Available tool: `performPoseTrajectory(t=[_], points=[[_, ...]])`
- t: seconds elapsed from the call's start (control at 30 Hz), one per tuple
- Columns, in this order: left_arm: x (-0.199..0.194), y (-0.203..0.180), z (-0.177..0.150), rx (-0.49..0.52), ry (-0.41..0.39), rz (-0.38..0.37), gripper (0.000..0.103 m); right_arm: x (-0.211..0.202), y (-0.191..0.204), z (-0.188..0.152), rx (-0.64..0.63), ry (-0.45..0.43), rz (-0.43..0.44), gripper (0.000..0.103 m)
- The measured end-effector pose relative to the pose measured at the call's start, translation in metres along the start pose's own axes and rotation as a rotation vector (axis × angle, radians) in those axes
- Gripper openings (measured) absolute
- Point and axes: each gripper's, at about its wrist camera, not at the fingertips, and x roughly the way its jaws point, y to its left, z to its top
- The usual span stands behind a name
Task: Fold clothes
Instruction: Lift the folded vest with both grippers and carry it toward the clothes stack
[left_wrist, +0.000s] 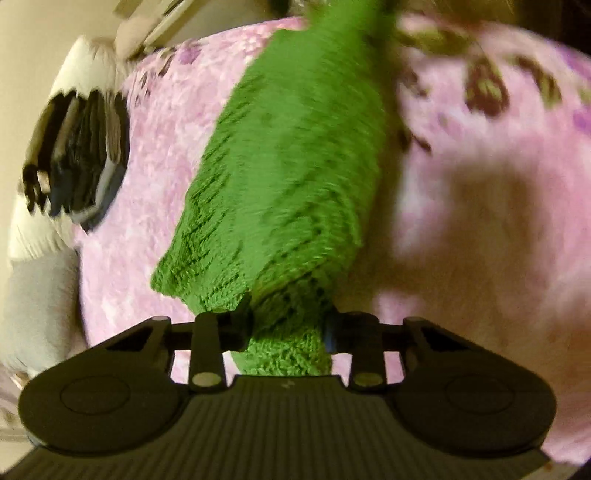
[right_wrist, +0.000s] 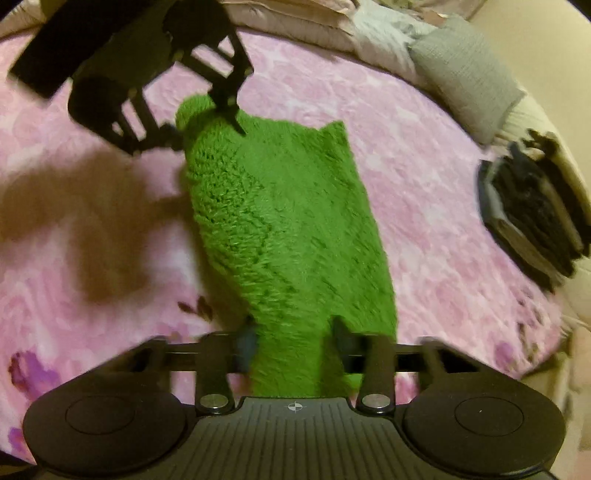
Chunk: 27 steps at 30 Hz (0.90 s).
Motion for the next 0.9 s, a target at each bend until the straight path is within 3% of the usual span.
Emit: performPoseTrajectory(t=[0.1,0.2,0.33,0.37,0.47,0.5,0.6,0.9], points=[[-0.006,0.021,0.007,-0.092,0.005,-0.070,0.029,-0.010,0.019,-0.008,-0.018,-0.057,-0.029,0.085],[-0.011,0.043,0.008,-0.203,0.004,-0.128,0.029,-0.002,0.039,-0.005,-0.106,-0.087,-0.059,0.087],[-0.014,0.059,0.010,-0.253,0.008,-0.174,0.029,0.035,0.046,-0.003,-0.163,-0.051,-0.154,0.087],[-0.015,0.063,0.010,-0.269,0.009,-0.185,0.028,0.044,0.040,-0.003,-0.139,-0.035,-0.157,0.085],[-0.015,0.069,0.012,-0.312,0.017,-0.217,0.028,0.060,0.024,-0.004,-0.113,0.017,-0.114,0.058],[-0.016,0.069,0.012,-0.326,0.018,-0.224,0.028,0.060,0.020,-0.006,-0.129,0.020,-0.109,0.049],[-0.025,0.072,0.015,-0.364,0.023,-0.247,0.028,0.043,0.006,-0.007,-0.127,0.021,-0.091,0.033],[-0.088,0.085,0.026,-0.500,0.000,-0.344,0.028,-0.044,-0.044,0.007,-0.029,0.035,0.094,0.028]])
